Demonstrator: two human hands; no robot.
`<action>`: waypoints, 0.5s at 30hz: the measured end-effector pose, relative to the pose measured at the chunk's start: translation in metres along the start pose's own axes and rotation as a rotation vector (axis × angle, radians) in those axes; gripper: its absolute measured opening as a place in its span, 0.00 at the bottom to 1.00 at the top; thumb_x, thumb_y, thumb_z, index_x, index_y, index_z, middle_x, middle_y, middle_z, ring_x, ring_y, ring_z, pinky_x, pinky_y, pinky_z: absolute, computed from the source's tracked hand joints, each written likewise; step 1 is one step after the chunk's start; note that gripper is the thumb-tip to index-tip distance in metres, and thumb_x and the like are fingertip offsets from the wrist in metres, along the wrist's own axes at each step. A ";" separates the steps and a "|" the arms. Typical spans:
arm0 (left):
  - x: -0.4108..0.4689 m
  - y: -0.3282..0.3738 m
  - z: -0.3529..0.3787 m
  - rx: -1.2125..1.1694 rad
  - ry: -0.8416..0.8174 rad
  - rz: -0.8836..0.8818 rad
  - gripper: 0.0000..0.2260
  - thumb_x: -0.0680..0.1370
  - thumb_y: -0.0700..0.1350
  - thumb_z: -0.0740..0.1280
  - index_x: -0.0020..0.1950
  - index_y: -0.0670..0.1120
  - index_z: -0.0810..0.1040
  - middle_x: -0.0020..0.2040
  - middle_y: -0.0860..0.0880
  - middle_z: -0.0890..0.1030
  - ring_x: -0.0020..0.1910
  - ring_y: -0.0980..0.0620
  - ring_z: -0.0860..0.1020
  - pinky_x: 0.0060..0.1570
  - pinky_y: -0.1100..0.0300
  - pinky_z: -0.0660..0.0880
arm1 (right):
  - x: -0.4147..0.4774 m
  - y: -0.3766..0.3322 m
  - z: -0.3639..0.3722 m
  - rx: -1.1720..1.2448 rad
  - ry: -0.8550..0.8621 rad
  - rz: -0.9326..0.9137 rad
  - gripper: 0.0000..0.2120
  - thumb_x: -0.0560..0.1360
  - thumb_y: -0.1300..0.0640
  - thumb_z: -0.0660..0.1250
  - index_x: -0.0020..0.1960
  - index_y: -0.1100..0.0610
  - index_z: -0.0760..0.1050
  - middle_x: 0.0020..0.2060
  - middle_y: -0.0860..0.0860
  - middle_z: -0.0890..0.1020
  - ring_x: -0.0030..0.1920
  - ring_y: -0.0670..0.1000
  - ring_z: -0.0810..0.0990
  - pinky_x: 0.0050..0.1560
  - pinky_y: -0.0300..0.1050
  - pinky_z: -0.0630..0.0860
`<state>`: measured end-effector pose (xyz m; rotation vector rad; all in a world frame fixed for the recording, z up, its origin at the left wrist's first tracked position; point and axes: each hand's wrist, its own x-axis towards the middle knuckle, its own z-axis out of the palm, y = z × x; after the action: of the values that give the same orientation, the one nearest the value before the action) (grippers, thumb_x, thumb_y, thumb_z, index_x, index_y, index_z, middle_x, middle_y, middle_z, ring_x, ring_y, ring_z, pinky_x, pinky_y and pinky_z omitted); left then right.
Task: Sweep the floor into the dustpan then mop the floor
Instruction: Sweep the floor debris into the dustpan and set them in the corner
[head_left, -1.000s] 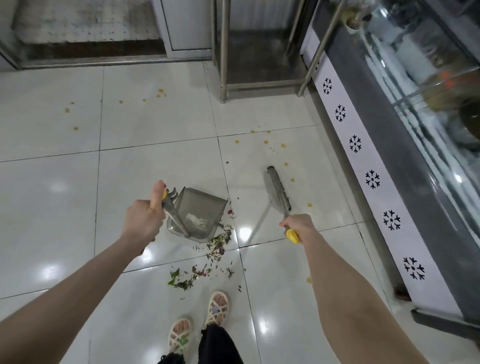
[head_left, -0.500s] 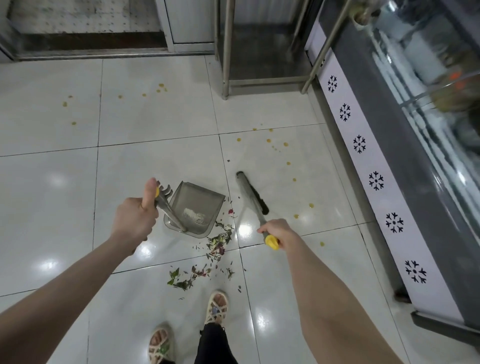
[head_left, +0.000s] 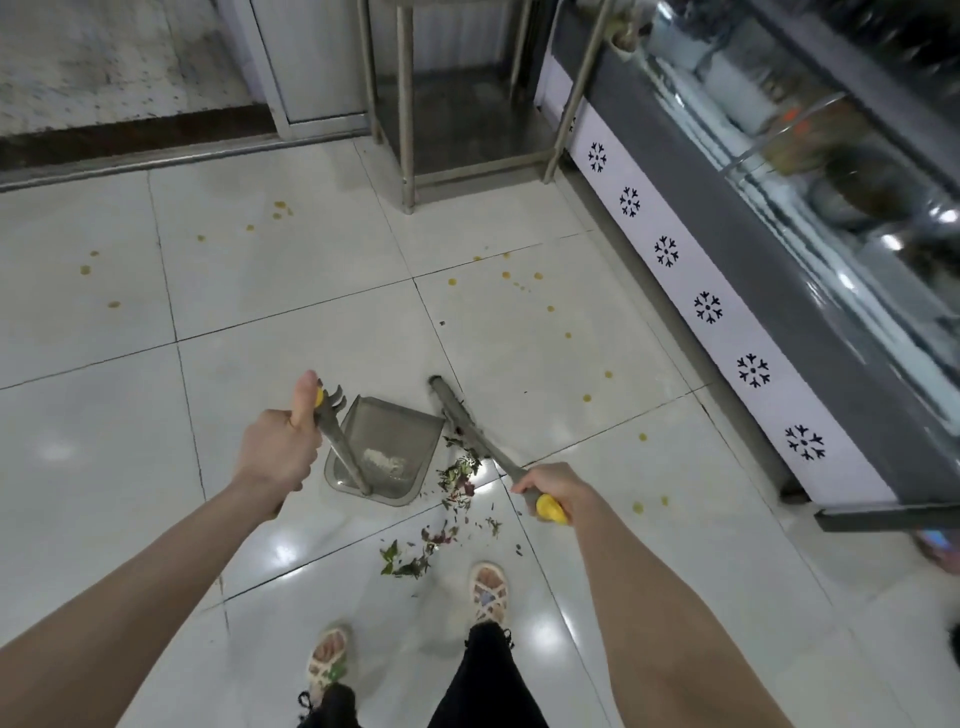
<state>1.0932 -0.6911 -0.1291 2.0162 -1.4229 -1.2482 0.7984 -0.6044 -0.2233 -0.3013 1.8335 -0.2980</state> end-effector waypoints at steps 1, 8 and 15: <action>0.000 -0.006 -0.007 0.007 -0.022 0.008 0.37 0.71 0.75 0.48 0.29 0.42 0.69 0.24 0.48 0.70 0.23 0.47 0.68 0.26 0.61 0.67 | -0.008 0.004 0.006 0.042 0.027 -0.005 0.06 0.71 0.66 0.71 0.45 0.63 0.76 0.31 0.58 0.77 0.24 0.51 0.75 0.22 0.37 0.71; -0.015 -0.045 -0.051 0.103 -0.160 0.102 0.40 0.65 0.78 0.45 0.30 0.42 0.70 0.29 0.43 0.73 0.25 0.45 0.71 0.32 0.57 0.71 | -0.079 0.067 0.065 0.414 0.195 0.054 0.06 0.70 0.69 0.71 0.37 0.64 0.75 0.29 0.57 0.75 0.24 0.53 0.73 0.21 0.37 0.70; -0.024 -0.062 -0.060 0.162 -0.183 0.142 0.40 0.66 0.77 0.46 0.31 0.40 0.72 0.30 0.42 0.74 0.28 0.44 0.73 0.34 0.52 0.76 | -0.127 0.128 0.077 0.654 0.308 0.062 0.11 0.71 0.73 0.66 0.33 0.64 0.69 0.29 0.56 0.69 0.22 0.53 0.68 0.18 0.33 0.65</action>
<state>1.1752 -0.6544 -0.1306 1.9022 -1.7720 -1.3212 0.9005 -0.4440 -0.1762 0.2695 1.9240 -0.9114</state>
